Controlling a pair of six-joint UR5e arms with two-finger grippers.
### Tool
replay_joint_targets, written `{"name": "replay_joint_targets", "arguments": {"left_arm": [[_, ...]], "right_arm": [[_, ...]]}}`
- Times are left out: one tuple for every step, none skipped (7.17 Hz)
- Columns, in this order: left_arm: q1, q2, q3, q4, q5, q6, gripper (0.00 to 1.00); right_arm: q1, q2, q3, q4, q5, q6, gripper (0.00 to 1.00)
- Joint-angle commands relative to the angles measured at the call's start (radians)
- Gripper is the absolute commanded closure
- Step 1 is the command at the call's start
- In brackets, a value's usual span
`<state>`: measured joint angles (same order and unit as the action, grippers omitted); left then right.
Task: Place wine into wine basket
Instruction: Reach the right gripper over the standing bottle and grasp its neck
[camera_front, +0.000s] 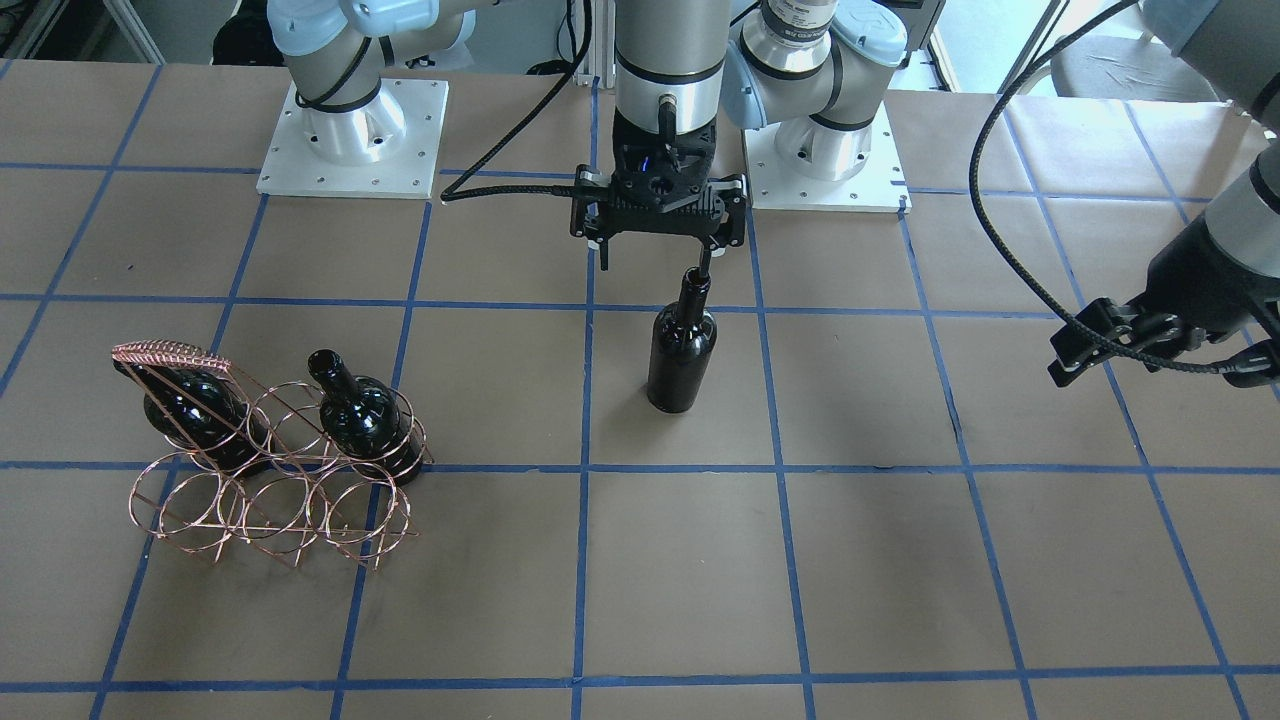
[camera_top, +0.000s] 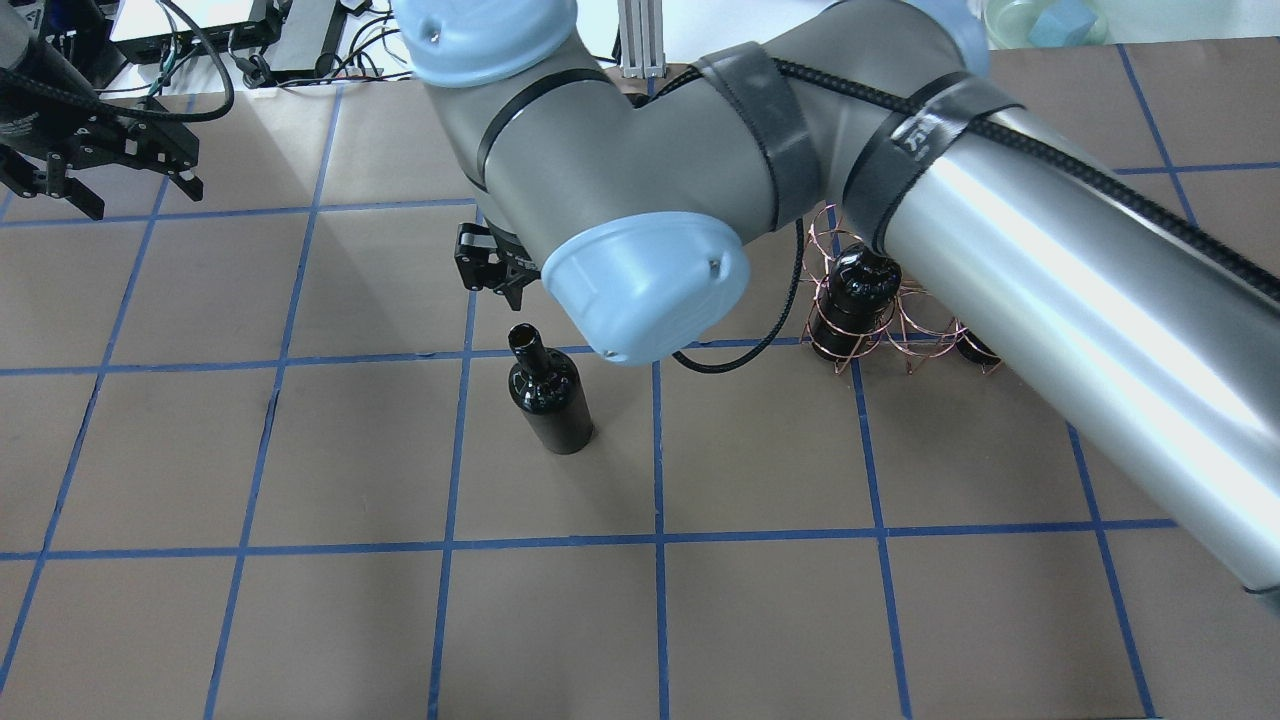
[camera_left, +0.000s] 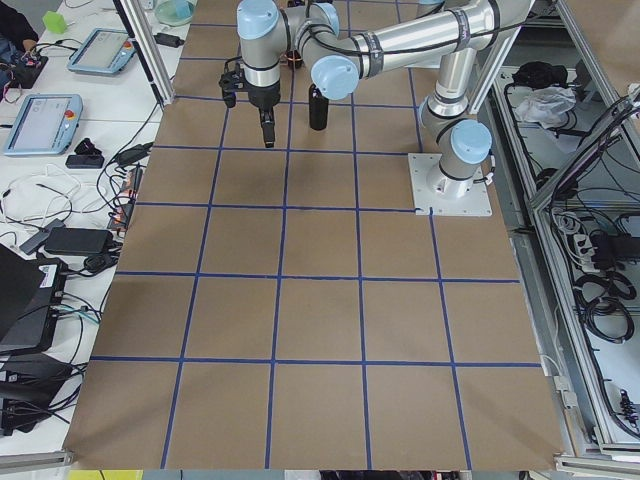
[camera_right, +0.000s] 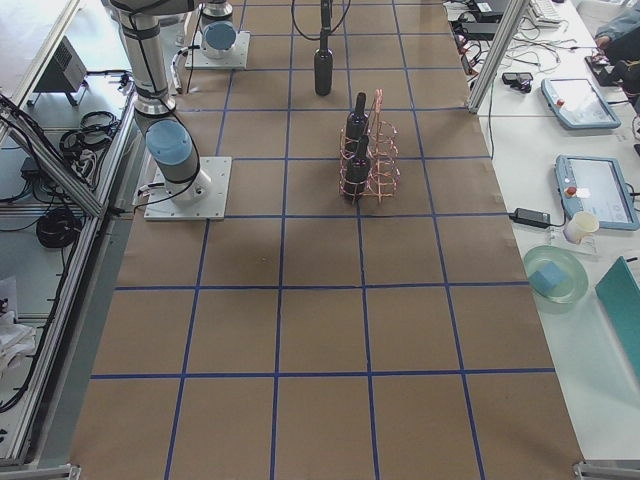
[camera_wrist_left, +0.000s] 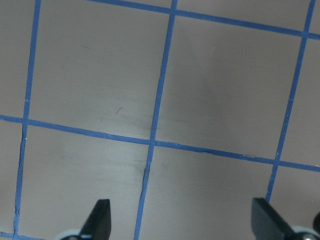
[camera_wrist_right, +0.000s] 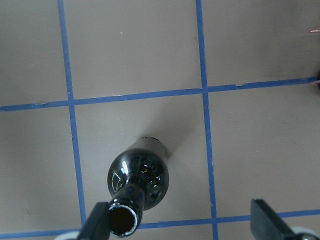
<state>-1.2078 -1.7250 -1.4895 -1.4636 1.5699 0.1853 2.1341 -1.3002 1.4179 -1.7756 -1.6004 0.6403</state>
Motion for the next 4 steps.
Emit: {"name": "replay_joint_targets", "arguments": {"left_arm": [[0.001,-0.004,-0.001,0.0,-0.007,0.0,0.0],[-0.001,-0.004,-0.003,0.0,-0.008,0.0,0.0],[-0.001,-0.005,-0.003,0.0,-0.008,0.0,0.0],[-0.001,-0.005,-0.009,0.0,-0.007,0.0,0.0]], "right_arm": [[0.01,0.032,-0.005,-0.01,0.011,0.013,0.0],[0.019,0.056,-0.004,-0.01,0.014,0.022,0.0],[0.027,0.073,-0.004,-0.037,0.014,0.022,0.0],[0.029,0.084,-0.004,-0.041,0.016,0.028,0.0]]}}
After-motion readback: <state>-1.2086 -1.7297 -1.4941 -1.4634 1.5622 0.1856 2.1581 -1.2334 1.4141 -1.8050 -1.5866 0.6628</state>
